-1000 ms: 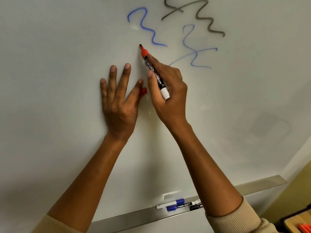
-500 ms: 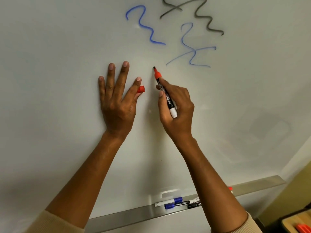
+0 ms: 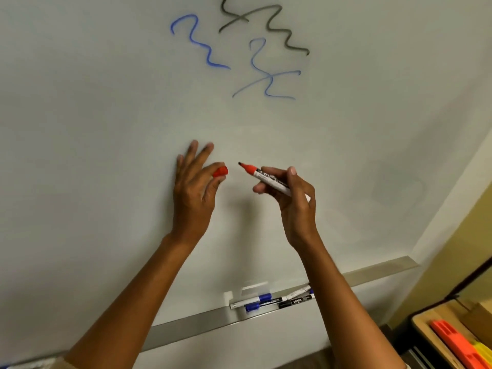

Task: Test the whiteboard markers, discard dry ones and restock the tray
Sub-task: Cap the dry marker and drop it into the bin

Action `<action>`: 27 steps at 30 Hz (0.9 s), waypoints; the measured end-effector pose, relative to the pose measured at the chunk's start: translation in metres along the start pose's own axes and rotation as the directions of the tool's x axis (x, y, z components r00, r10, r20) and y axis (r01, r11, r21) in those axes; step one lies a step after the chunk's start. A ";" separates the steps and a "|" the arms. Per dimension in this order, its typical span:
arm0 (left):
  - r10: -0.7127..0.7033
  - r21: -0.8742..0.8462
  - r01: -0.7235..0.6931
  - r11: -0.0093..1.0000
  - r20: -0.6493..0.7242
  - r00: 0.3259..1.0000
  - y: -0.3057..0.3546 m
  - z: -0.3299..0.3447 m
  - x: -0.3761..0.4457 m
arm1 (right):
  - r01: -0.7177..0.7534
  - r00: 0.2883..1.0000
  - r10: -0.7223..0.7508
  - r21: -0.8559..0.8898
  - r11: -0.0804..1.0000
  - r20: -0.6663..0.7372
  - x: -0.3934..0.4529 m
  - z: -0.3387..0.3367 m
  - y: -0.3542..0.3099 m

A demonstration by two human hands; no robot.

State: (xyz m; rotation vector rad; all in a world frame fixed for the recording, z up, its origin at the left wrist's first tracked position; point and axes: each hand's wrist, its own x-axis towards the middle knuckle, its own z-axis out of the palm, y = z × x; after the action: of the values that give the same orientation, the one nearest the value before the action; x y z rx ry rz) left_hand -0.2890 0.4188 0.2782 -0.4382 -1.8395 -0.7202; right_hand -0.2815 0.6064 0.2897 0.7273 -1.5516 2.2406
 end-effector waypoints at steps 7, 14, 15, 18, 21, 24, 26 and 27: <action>-0.155 -0.274 0.222 0.936 0.247 0.957 0.030 0.022 -0.056 | -0.169 0.985 0.167 -0.049 0.984 -0.048 -0.048 -0.040 0.020; -0.128 -0.284 0.381 0.880 0.630 0.766 0.043 0.037 -0.080 | -0.399 0.914 0.394 -0.029 0.917 -0.098 -0.071 -0.084 0.024; -0.128 -0.276 0.418 0.866 0.684 0.718 0.048 0.038 -0.083 | -0.440 0.892 0.437 0.000 0.898 -0.117 -0.074 -0.090 0.025; -0.106 -0.290 0.504 0.813 0.778 0.619 0.066 0.048 -0.093 | -0.533 0.826 0.542 0.098 0.841 -0.155 -0.087 -0.106 0.033; -0.110 -0.307 0.579 0.756 0.811 0.574 0.084 0.062 -0.108 | -0.578 0.776 0.606 0.187 0.795 -0.178 -0.101 -0.115 0.043; -0.168 -0.319 0.688 0.652 0.824 0.542 0.101 0.077 -0.124 | -0.576 0.736 0.629 0.258 0.776 -0.249 -0.115 -0.126 0.052; -0.182 -0.315 0.713 0.627 0.830 0.527 0.108 0.086 -0.134 | -0.567 0.714 0.640 0.301 0.767 -0.284 -0.124 -0.137 0.059; -0.179 -0.308 0.718 0.624 0.838 0.515 0.111 0.090 -0.139 | -0.563 0.708 0.643 0.316 0.764 -0.292 -0.129 -0.144 0.062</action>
State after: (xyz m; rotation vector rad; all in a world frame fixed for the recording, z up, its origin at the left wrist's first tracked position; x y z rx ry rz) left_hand -0.2341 0.5670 0.1558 -0.7420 -2.5207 -1.8339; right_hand -0.2412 0.7213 0.1276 -0.2606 -1.5084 2.8132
